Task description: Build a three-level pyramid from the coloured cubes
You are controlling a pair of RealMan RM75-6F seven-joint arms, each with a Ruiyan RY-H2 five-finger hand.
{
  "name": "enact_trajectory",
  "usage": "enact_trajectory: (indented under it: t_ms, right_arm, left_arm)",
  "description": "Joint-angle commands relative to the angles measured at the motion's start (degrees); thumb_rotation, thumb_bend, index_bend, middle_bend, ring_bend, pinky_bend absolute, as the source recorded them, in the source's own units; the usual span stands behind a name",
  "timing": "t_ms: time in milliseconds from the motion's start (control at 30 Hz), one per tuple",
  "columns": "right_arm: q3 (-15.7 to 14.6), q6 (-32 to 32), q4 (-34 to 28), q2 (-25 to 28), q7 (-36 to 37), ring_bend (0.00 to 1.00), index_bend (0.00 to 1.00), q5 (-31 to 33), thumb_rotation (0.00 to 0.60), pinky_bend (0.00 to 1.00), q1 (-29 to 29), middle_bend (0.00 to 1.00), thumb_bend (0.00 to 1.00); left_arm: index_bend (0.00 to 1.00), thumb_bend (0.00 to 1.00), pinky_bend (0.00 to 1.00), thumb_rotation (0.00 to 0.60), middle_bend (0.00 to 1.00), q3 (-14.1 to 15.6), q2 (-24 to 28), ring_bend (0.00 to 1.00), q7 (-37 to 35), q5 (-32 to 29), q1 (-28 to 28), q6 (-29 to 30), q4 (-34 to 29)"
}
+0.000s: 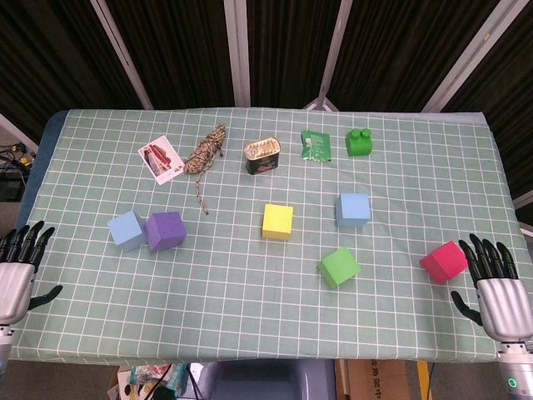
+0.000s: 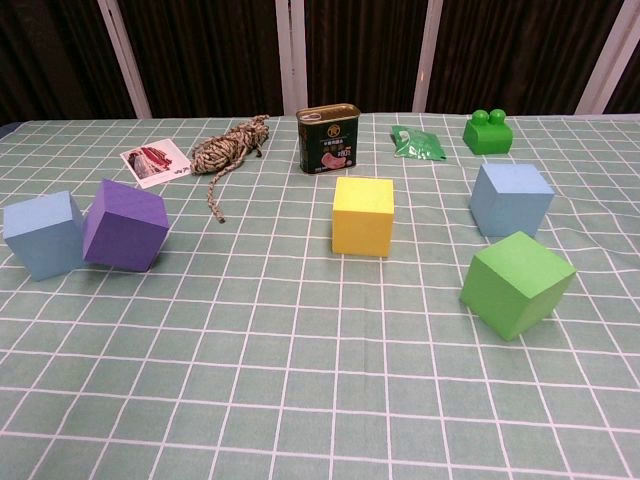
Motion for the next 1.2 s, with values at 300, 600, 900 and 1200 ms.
enact_trajectory:
  t_ms: [300, 600, 900, 1200]
  right_arm:
    - [-0.34, -0.47, -0.32, -0.34, -0.86, 0.0, 0.0, -0.47, 0.6, 0.0, 0.22, 0.0, 0.29]
    - [-0.33, -1.09, -0.42, -0.31, -0.85, 0.0, 0.0, -0.02, 0.6, 0.0, 0.37, 0.0, 0.29]
    - [-0.41, -1.02, -0.58, 0.08, -0.27, 0.0, 0.0, 0.06, 0.6, 0.0, 0.21, 0.0, 0.29]
    - [-0.43, -0.98, -0.58, 0.39, 0.45, 0.0, 0.0, 0.37, 0.6, 0.0, 0.0, 0.0, 0.29]
  left_arm:
    - [0.0, 0.0, 0.02, 0.6, 0.0, -0.03, 0.52, 0.0, -0.75, -0.81, -0.02, -0.66, -0.01]
    - [0.0, 0.0, 0.02, 0.6, 0.0, 0.08, 0.56, 0.0, -0.59, -0.94, -0.11, -0.99, -0.11]
    - [0.0, 0.0, 0.02, 0.6, 0.0, 0.29, 0.56, 0.0, -0.29, -0.61, -0.22, -1.12, -0.43]
    - [0.0, 0.0, 0.02, 0.6, 0.0, 0.05, 0.69, 0.0, 0.5, -2.22, -1.21, -3.64, -2.0]
